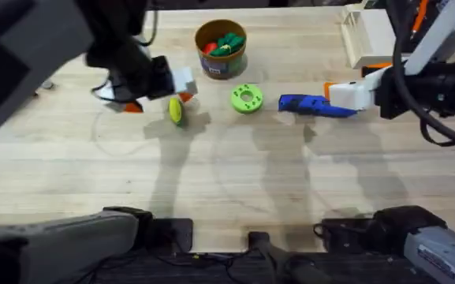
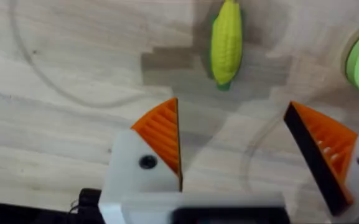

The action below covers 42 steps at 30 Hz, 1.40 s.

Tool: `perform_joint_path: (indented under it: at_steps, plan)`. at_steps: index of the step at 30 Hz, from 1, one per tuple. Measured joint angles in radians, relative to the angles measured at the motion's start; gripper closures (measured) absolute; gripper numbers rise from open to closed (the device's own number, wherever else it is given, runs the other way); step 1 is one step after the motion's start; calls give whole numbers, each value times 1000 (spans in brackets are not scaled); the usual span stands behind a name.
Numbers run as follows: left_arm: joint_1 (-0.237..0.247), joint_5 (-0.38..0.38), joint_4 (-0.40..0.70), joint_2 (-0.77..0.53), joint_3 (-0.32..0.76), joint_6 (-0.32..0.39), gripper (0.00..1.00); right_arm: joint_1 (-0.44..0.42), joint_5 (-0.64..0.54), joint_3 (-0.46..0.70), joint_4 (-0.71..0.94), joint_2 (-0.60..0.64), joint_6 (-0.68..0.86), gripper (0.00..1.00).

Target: Pick up the gripper from the table and insert it into the empty holder that is missing its gripper. Then pick up a screw, insert it into the mounting hole, and use the screwdriver to tighten it. Finally, clean up the table by picking up the vegetable and placing it into the bucket.

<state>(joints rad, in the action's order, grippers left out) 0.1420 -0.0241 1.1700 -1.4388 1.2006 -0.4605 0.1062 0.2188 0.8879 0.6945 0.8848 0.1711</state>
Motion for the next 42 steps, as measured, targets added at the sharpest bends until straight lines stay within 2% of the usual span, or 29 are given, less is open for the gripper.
perform_joint_path:
  at_steps: [5,12,23,29,31,33,35,37,40,42]
  plan:
    - [16,-33,-63,-63,0,-32,15,0,0,0,0,0,0,207]
    - [12,-43,-76,-143,0,-46,15,0,0,0,0,0,0,207]
    - [-30,38,-173,-348,5,-49,15,0,0,0,0,1,0,208]
    - [-55,69,-173,-383,7,-45,8,0,0,0,0,24,0,208]
    - [-59,73,-172,-383,7,-45,41,0,0,0,0,33,0,207]
    - [-60,73,-172,-383,7,-45,100,0,0,0,0,42,0,208]
    - [-60,73,-172,-383,7,-45,221,0,0,0,0,47,0,208]
    - [-60,75,-171,-383,7,-45,406,0,0,0,-1,49,0,207]
    - [-60,78,-169,-382,11,-41,814,0,0,0,-1,48,0,207]
    - [-60,80,-169,-383,12,-40,962,0,0,0,-1,48,0,207]
